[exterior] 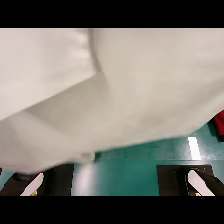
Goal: Fold the shirts.
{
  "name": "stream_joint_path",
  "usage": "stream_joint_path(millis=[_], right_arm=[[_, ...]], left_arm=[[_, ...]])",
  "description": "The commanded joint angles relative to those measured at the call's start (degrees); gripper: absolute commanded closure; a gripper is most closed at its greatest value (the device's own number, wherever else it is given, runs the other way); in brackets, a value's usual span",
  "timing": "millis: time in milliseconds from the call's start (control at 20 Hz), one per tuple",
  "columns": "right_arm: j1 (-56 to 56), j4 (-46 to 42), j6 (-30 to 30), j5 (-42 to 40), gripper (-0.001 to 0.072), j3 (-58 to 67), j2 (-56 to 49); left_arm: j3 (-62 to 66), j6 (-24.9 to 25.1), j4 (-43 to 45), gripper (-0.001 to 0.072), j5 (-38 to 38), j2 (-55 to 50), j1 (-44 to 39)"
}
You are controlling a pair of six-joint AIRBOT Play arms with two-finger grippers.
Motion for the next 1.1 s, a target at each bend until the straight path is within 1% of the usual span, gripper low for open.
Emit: stream_joint_path(millis=[0,150,250,300,400,500,600,750,850,900,950,1000,1050], right_arm=[[5.18,-1.38,0.33,1.03,0.0700,-7.80,-5.53],[9.92,-5.99,0.72,1.18,0.0700,-14.49,-15.17],[10.38,-6.25,0.72,0.44,0.0700,-18.40,-22.21],[10.32,-6.32,0.70,-0.48,0.0700,-19.63,-25.88],[10.08,-6.21,0.68,-3.28,0.0700,-19.82,-32.57],[10.08,-6.14,0.68,-7.96,0.0700,-19.34,-37.31],[10.08,-5.73,0.68,-8.59,0.0700,-14.86,-41.79],[10.08,-5.77,0.66,-8.85,0.0699,-7.63,-44.41],[10.08,-5.79,-0.70,-7.17,0.0699,-4.85,-43.89],[10.08,-5.88,-1.29,-5.90,0.0700,-5.35,-43.10],[10.08,-5.99,-1.33,-5.35,0.0700,-7.56,-41.70],[10.08,-5.97,-1.33,-5.70,0.0699,-10.73,-40.22],[10.08,-5.92,-1.31,-6.80,0.0699,-14.93,-38.56]], left_arm=[[-11.63,-0.90,2.95,0.0687,-6.78,-5.40,0.07],[-24.20,0.57,3.04,0.0686,-4.96,-13.16,0.07],[-30.95,0.59,3.15,0.0686,-0.57,-19.30,0.07],[-33.14,0.59,3.37,0.0686,2.86,-22.45,0.07],[-33.73,0.61,3.34,0.0686,9.90,-30.08,0.07],[-31.87,0.98,3.32,0.0686,15.50,-35.98,0.11],[-27.32,1.07,2.89,0.0687,17.38,-40.89,0.66],[-22.60,3.08,2.60,0.0686,16.09,-43.32,1.29],[-19.98,5.20,2.56,0.0686,9.46,-43.23,1.92],[-19.87,5.38,2.84,0.0686,4.68,-42.88,2.10],[-19.98,6.71,3.45,0.0686,-0.07,-42.88,2.10],[-21.00,7.89,3.48,0.0686,-3.13,-42.88,2.10],[-22.97,8.02,3.34,0.0687,-4.20,-42.88,2.10]])
